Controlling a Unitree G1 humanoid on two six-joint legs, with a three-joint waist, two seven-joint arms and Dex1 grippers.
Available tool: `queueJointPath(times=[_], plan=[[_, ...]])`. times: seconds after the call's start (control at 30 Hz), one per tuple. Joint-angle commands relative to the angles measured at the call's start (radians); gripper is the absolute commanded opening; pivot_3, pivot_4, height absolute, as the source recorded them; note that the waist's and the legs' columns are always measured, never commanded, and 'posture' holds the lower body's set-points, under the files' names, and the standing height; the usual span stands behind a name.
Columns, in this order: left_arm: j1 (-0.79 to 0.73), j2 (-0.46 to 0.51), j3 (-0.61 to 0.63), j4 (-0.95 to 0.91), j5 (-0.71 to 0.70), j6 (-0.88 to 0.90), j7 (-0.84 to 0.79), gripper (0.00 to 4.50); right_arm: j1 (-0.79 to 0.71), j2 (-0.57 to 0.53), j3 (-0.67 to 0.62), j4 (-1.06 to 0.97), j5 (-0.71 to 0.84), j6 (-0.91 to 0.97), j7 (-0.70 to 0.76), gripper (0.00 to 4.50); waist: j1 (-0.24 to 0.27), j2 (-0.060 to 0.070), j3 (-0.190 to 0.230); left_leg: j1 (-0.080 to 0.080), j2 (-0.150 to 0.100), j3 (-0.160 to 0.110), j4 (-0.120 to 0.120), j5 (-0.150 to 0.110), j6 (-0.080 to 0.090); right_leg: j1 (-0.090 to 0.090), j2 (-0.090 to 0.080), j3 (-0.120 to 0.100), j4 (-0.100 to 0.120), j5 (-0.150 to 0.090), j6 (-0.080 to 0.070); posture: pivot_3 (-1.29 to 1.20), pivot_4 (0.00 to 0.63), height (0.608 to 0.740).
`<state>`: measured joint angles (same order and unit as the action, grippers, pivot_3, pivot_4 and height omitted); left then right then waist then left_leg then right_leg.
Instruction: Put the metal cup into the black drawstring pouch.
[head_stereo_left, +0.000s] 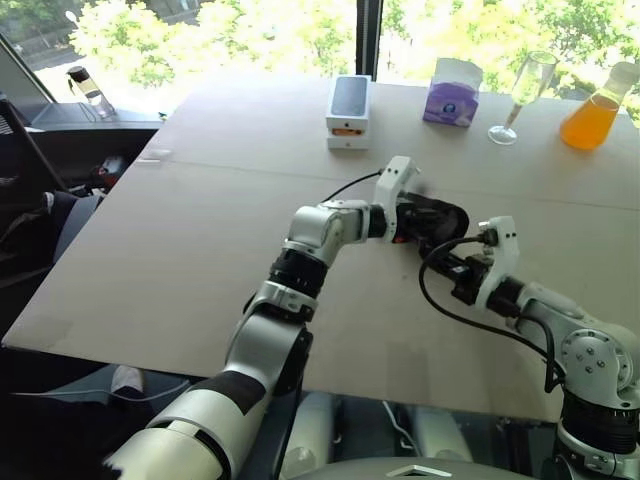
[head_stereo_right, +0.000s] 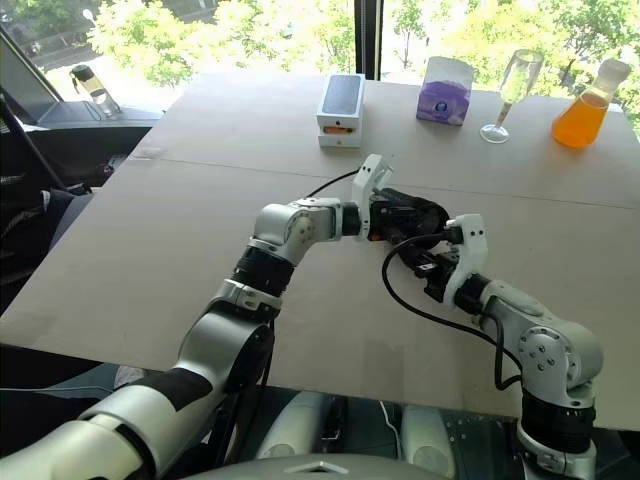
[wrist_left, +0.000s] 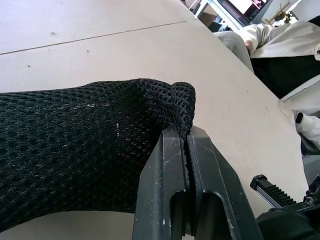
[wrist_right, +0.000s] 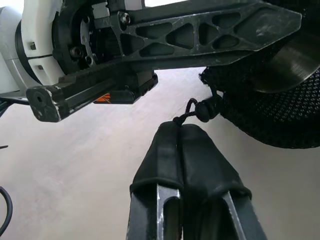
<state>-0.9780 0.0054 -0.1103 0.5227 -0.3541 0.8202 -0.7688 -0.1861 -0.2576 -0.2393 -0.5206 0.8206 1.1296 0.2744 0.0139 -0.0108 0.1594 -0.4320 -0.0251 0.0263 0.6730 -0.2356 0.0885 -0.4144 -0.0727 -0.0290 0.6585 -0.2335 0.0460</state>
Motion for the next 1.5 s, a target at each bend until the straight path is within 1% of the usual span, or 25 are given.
queueJointPath(times=[0.03, 0.17, 0.4, 0.73, 0.93, 1.03, 1.07, 1.1, 1.2, 1.23, 1.33, 1.4, 1.5], plan=[[-0.03, -0.013, 0.003, -0.03, -0.013, -0.003, -0.011, 0.0, -0.011, -0.011, 0.004, -0.006, 0.014, -0.021, -0.004, 0.05, 0.0, 0.0, 0.0, 0.0, 0.0, 0.0, 0.0, 0.0, 0.0, 0.0, 0.0, 0.0, 0.0, 0.0, 0.0, 0.0, 0.15, 0.74], [-0.03, -0.01, 0.008, -0.021, -0.011, -0.01, -0.008, 0.0, -0.002, -0.024, 0.004, -0.016, 0.025, -0.019, 0.0, 0.05, 0.0, 0.0, 0.0, 0.0, 0.0, 0.0, 0.0, 0.0, 0.0, 0.0, 0.0, 0.0, 0.0, 0.0, 0.0, 0.0, 0.15, 0.74], [-0.046, -0.007, 0.054, 0.017, -0.026, -0.011, 0.003, 0.0, 0.023, -0.084, -0.049, -0.061, 0.113, -0.022, 0.031, 0.05, 0.0, 0.0, 0.0, 0.0, 0.0, 0.0, 0.0, 0.0, 0.0, 0.0, -0.001, 0.0, 0.0, 0.0, 0.0, 0.0, 0.15, 0.74], [-0.058, -0.015, 0.05, 0.037, -0.016, -0.038, -0.008, 0.0, 0.046, -0.137, -0.044, -0.052, 0.143, -0.048, 0.032, 0.05, 0.001, 0.0, 0.0, 0.0, 0.0, 0.0, 0.0, 0.0, 0.0, 0.0, -0.002, 0.0, -0.001, 0.0, 0.0, 0.0, 0.15, 0.74], [-0.05, -0.008, 0.048, 0.033, -0.022, -0.025, -0.023, 0.0, 0.068, -0.167, -0.059, -0.06, 0.166, -0.068, 0.039, 0.05, 0.001, 0.0, 0.0, 0.0, 0.0, 0.0, 0.0, 0.0, 0.0, 0.0, -0.002, 0.0, -0.001, 0.0, 0.0, 0.0, 0.15, 0.74], [-0.033, 0.021, 0.001, -0.031, -0.03, 0.0, -0.106, 0.81, 0.081, -0.196, -0.052, -0.064, 0.159, -0.074, 0.048, 0.0, 0.0, 0.0, 0.0, 0.0, 0.0, 0.0, 0.0, 0.0, 0.0, 0.0, -0.002, 0.0, -0.001, 0.0, 0.0, 0.0, 0.15, 0.74], [-0.024, 0.035, -0.009, -0.058, -0.022, -0.015, -0.12, 1.28, 0.081, -0.206, -0.054, -0.068, 0.165, -0.073, 0.05, 0.0, 0.0, 0.0, 0.0, 0.0, 0.0, 0.0, 0.0, 0.0, 0.0, 0.0, -0.002, 0.0, -0.001, 0.0, 0.0, 0.0, 0.15, 0.74], [-0.011, 0.062, -0.027, -0.096, -0.01, -0.046, -0.147, 1.61, 0.079, -0.217, -0.06, -0.073, 0.176, -0.07, 0.053, 0.0, -0.001, 0.0, 0.0, 0.0, 0.0, 0.0, 0.0, 0.0, 0.0, 0.0, -0.002, 0.0, -0.001, 0.0, 0.0, 0.0, 0.15, 0.74], [0.036, 0.159, -0.082, -0.203, 0.03, -0.166, -0.238, 3.05, 0.069, -0.258, -0.086, -0.08, 0.224, -0.058, 0.06, 0.0, -0.003, 0.0, 0.0, 0.0, 0.001, 0.001, -0.001, 0.0, 0.0, 0.0, -0.003, 0.001, -0.001, 0.0, 0.0, 0.0, 0.15, 0.74], [0.052, 0.197, -0.095, -0.229, 0.043, -0.214, -0.275, 3.05, 0.064, -0.276, -0.097, -0.08, 0.246, -0.054, 0.065, 0.0, -0.003, 0.0, 0.0, 0.0, 0.001, 0.001, -0.002, 0.0, 0.0, 0.0, -0.003, 0.001, -0.001, 0.0, -0.001, 0.0, 0.15, 0.74], [0.105, 0.3, -0.141, -0.275, 0.112, -0.432, -0.362, 3.05, 0.044, -0.333, -0.136, -0.07, 0.324, -0.042, 0.081, 0.0, 0.0, 0.0, 0.0, 0.001, 0.001, 0.001, -0.002, 0.0, 0.0, 0.0, -0.004, 0.001, -0.001, 0.0, -0.001, 0.0, 0.15, 0.74], [0.118, 0.319, -0.141, -0.279, 0.128, -0.497, -0.367, 3.05, 0.026, -0.37, -0.158, -0.058, 0.379, -0.039, 0.097, 0.0, 0.002, 0.0, 0.0, 0.0, 0.001, 0.001, -0.002, 0.0, 0.0, 0.0, -0.006, 0.0, -0.002, 0.0, -0.001, 0.0, 0.15, 0.74], [0.134, 0.314, -0.147, -0.284, 0.168, -0.63, -0.343, 3.05, -0.019, -0.417, -0.181, -0.026, 0.46, -0.037, 0.088, 0.0, 0.01, 0.0, 0.0, -0.001, 0.001, 0.0, -0.002, -0.001, 0.001, 0.0, -0.008, -0.002, -0.006, 0.0, -0.001, 0.0, 0.15, 0.74]])
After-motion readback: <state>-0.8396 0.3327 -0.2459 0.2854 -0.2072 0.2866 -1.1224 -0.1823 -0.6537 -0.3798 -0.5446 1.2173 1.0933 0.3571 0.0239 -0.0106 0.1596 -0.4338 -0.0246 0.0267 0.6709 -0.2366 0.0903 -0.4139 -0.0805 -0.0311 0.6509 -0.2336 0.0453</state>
